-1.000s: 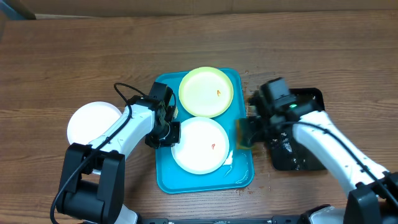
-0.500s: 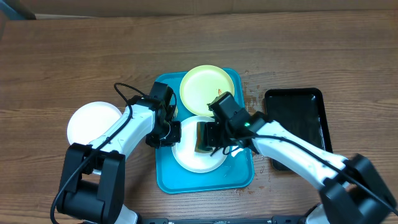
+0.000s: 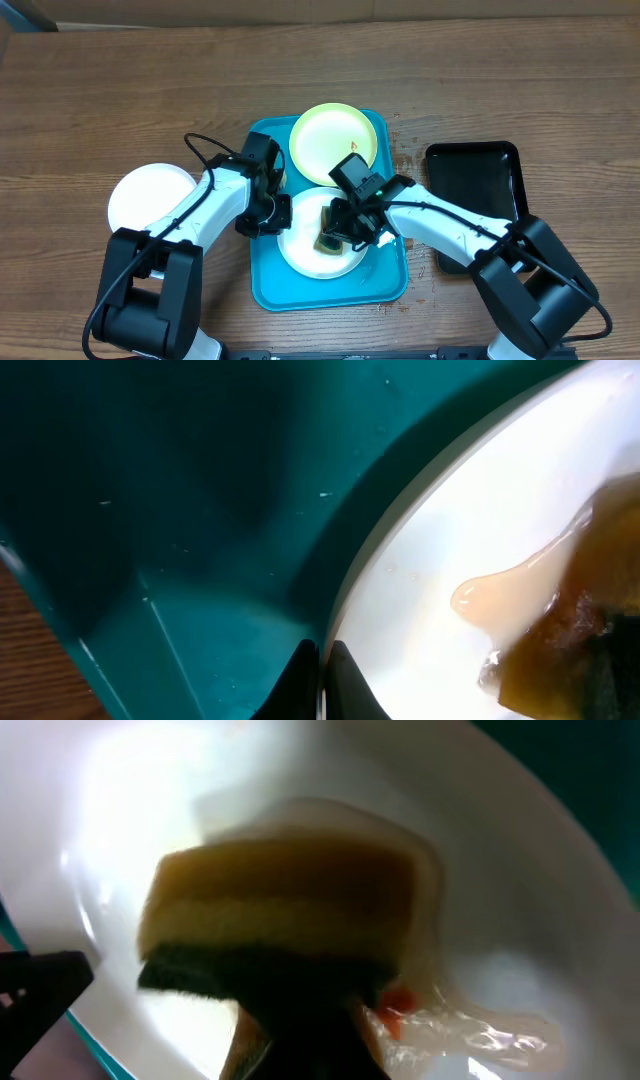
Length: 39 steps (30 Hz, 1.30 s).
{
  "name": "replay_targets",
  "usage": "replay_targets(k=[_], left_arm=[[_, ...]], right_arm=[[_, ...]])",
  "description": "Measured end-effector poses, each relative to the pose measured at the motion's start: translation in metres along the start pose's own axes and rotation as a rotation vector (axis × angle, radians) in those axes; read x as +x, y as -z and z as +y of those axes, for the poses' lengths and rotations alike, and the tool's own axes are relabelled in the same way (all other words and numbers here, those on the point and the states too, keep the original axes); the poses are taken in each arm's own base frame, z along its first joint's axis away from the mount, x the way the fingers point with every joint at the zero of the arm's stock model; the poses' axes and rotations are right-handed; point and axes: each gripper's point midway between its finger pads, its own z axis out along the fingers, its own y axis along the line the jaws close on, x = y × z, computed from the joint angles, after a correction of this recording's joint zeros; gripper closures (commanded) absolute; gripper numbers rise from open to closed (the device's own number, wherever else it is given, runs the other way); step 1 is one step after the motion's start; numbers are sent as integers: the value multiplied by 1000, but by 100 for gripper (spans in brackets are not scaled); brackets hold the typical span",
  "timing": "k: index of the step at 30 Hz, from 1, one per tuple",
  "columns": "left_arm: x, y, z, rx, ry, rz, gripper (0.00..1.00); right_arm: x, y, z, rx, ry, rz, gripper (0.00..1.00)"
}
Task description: Clean dirty plates on tray and stack at the side
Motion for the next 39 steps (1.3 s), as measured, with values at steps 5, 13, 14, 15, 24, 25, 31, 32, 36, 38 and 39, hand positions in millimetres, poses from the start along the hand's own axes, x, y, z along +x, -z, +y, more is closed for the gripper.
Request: replay_targets(k=[5,13,14,15,24,25,31,32,36,38,39], left_arm=[[0,0,-2,0,-6,0,96],[0,-1,-6,14,-10,0,96],[1,-1,-7,17,-12,0,96],[0,-1,-7,17,-12,-1,96],[0,-1,-4,0,-8,-5,96],[-1,-1,-3,-6,-7,-7,96],[-1,-1,-1,-18,-7,-9,96],[-1,-1,-1,-18,-7,-9,96],[-1,-1,0,-21,-7,-9,96],[-1,-1,0,-21,-7,-9,96],[-1,-1,0,-20,-7,-9,96]], right_arm=[[4,10,-26,94,-100,56,96],[-7,33,-56,296,-104,12,96],[-10,37,-56,313,-88,0,96],[-13,40,-56,323,-74,-12,96],[-32,61,-49,346,62,-77,96],[-34,65,-50,343,64,-84,96],[-54,125,-64,281,12,-192,96],[-58,138,-70,270,-9,-214,96],[-78,182,-104,247,-106,-290,96],[-89,194,-125,246,-156,-311,96],[-94,197,-134,243,-177,-318,96]])
